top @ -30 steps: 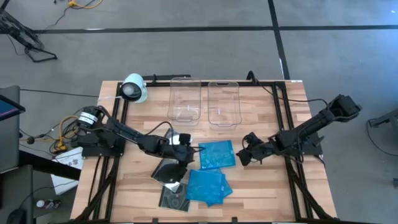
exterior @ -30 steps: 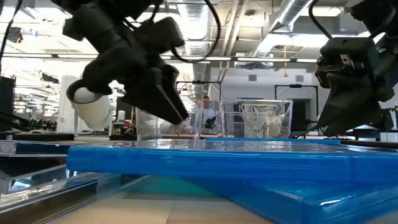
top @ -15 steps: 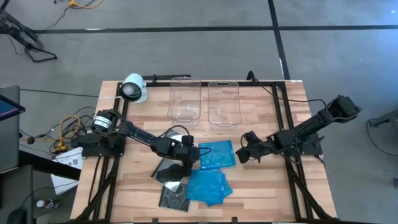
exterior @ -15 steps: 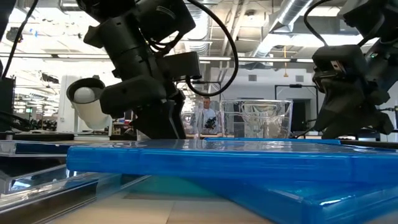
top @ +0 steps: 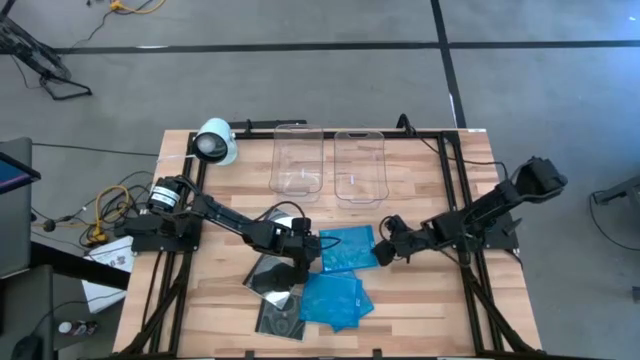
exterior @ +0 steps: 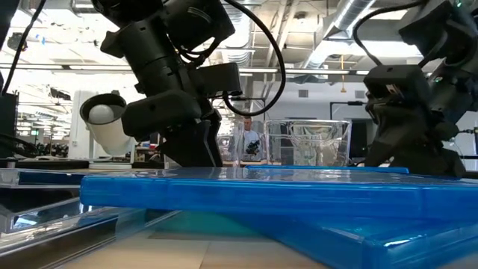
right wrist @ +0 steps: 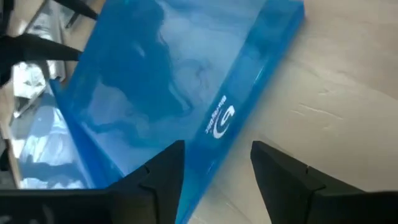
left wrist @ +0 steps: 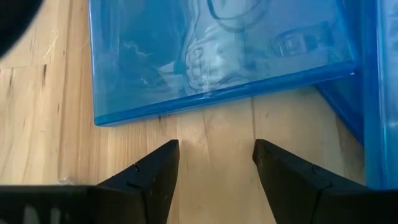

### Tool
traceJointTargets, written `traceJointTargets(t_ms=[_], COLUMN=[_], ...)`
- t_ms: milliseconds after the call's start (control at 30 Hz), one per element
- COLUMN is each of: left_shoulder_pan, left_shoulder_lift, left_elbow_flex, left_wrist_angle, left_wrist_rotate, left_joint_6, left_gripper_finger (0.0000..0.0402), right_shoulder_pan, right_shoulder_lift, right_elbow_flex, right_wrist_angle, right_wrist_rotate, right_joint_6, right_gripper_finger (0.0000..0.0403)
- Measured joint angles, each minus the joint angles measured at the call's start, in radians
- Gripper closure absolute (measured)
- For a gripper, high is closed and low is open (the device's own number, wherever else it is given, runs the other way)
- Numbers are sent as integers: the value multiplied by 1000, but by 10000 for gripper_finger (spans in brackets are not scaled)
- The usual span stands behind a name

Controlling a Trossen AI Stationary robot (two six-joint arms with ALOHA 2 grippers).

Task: Pick & place jewel cases by type
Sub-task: Put the top blue CD case into the right transparent bin

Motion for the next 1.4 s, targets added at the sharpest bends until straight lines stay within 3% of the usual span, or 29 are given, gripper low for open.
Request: traceJointTargets(t_ms=[200,400,900,1133,1400], left_shoulder_pan=[1,-1,-1,-1,1], left_shoulder_lift=[6,8,8,8,8], left_elbow_flex=[-1,-1,-1,-1,-1], left_wrist_angle=[30,50,48,48,48], left_wrist_rotate=[19,45,44,28,-20], left_joint_6=[0,4,17,17,17], left_gripper_finger=[194,194,194,193,193], right_shoulder_pan=[-9,-18,-13,28,78], right_shoulder_lift=[39,27,-120,-204,-222], right_elbow_flex=[0,0,0,0,0], right_wrist_angle=[79,140,139,133,81], right_wrist_rotate=[-6,-8,-1,69,155], right_joint_6=[-50,-121,-267,-374,-379], right_gripper_finger=[202,213,312,345,365])
